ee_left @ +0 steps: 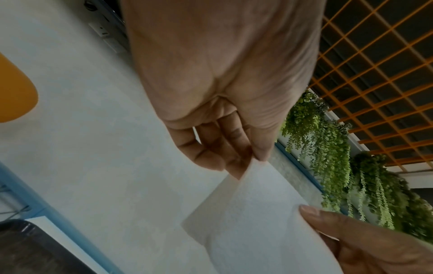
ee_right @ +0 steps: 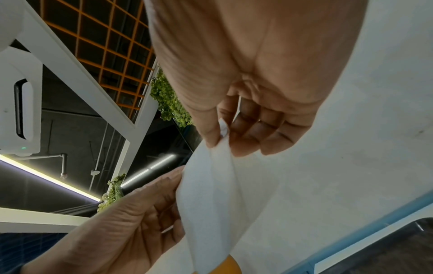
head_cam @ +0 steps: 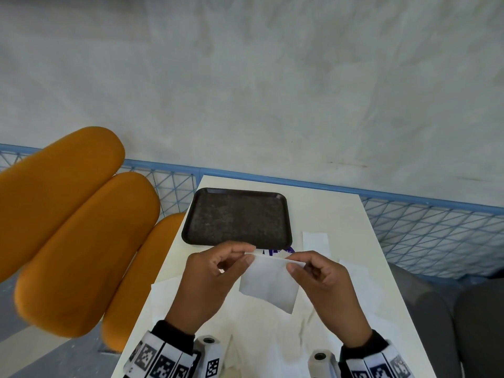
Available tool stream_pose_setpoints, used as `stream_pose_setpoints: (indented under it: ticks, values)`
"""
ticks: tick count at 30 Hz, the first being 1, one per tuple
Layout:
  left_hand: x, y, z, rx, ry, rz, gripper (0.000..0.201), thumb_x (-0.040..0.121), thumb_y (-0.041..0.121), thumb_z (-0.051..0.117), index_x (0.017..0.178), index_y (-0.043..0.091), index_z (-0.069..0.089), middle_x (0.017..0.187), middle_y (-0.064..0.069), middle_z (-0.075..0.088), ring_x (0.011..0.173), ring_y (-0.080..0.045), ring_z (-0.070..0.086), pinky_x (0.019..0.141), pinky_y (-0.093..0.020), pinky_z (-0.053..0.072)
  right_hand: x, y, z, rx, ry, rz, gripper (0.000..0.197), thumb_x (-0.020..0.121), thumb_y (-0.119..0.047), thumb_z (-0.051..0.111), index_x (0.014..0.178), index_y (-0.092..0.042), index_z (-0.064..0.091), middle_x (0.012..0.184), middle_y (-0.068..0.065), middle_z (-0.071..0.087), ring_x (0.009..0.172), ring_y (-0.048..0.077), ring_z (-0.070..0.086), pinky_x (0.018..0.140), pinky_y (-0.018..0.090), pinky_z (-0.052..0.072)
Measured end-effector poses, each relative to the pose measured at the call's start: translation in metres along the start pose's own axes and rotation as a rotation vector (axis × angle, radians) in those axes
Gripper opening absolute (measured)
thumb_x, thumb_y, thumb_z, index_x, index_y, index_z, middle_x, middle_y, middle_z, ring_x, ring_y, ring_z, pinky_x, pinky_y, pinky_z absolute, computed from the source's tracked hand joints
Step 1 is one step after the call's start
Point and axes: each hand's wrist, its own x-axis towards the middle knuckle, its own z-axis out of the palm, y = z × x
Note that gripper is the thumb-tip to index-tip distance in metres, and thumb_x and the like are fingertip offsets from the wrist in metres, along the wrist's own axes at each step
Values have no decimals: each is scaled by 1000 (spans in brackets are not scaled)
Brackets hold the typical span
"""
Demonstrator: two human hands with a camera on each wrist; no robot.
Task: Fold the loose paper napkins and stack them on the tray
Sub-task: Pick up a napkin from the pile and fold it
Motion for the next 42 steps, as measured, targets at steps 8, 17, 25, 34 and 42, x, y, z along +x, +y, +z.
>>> stream_pose_setpoints:
  ticks: [8,17,25,34,42]
  values:
    - [3,-3,3,-39,-129,-28,43,70,85,58,108,66,60,122,41,56,114,7,56,85,-7,51,-1,-5,-3,82,-22,31,25,90,-8,71,83,-32,77,93,-5,65,85,13,61,70,23,47]
    - [8,0,15,202,-214,19,16,81,62,55,92,53,62,92,42,58,87,8,61,76,2,43,6,-8,-12,-306,-176,-46,14,89,-33,72,103,-37,72,104,-21,70,100,2,63,82,11,43]
    - [19,0,26,214,-238,4,29,84,60,54,100,43,71,88,45,58,84,8,63,76,1,45,31,-1,-22,-517,-280,-167,11,94,-37,64,88,-30,70,87,-17,68,86,5,62,77,18,46]
    - [32,5,41,-114,-134,-217,13,84,41,63,84,51,72,86,33,69,92,4,66,69,-11,54,30,25,-55,-43,-162,94,10,95,-16,66,86,-15,68,79,1,71,74,15,67,72,27,54]
    - [31,6,88,-163,-167,-422,11,91,40,67,101,37,71,96,24,73,92,-3,68,74,-21,60,40,42,-56,291,-134,279,12,97,-10,61,105,-15,68,96,8,73,84,30,68,74,42,57]
